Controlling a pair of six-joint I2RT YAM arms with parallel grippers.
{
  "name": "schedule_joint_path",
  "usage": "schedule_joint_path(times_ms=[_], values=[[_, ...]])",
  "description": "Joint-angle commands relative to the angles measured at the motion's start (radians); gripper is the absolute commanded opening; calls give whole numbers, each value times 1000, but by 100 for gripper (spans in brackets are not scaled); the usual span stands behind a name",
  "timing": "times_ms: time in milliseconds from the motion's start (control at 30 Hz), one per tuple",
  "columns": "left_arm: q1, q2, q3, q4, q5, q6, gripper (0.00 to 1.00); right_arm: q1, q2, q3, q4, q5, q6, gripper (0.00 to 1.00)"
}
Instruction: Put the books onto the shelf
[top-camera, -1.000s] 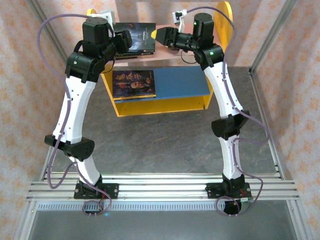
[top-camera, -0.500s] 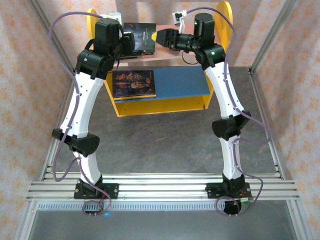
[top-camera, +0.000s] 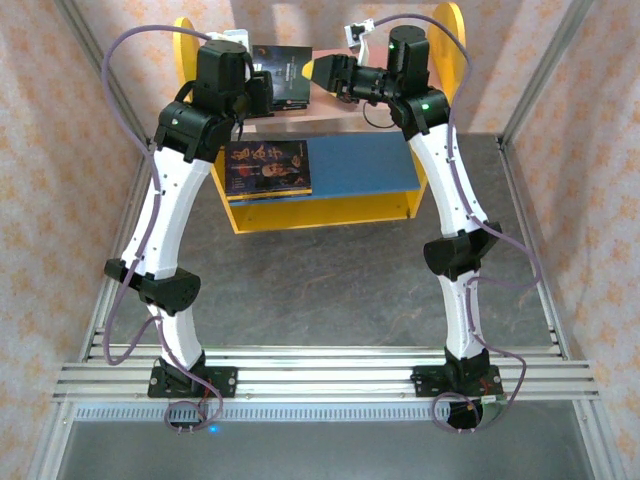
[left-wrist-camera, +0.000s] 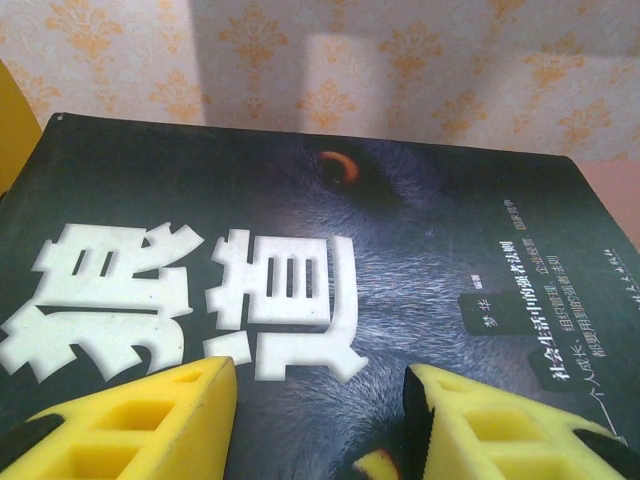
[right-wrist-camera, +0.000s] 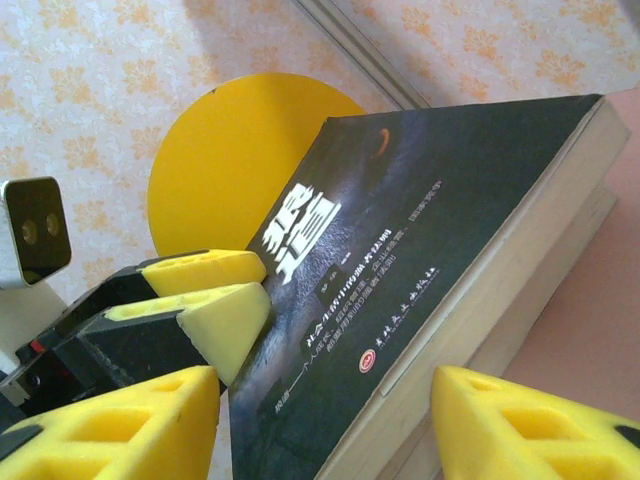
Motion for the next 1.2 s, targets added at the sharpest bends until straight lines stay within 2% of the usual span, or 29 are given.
schedule_joint_path(times_ms=[0,367,1167], values=[[-15,-21,-11,-110,-3,-40,48,9,21,6,71,-26,51,57],[-25,-80,-79,-75,10,-55,48,21,23,10,88,-29,69,58],[-47,-107,-81,-65,35,-87,47,43,33,17,103,-37,79,59]])
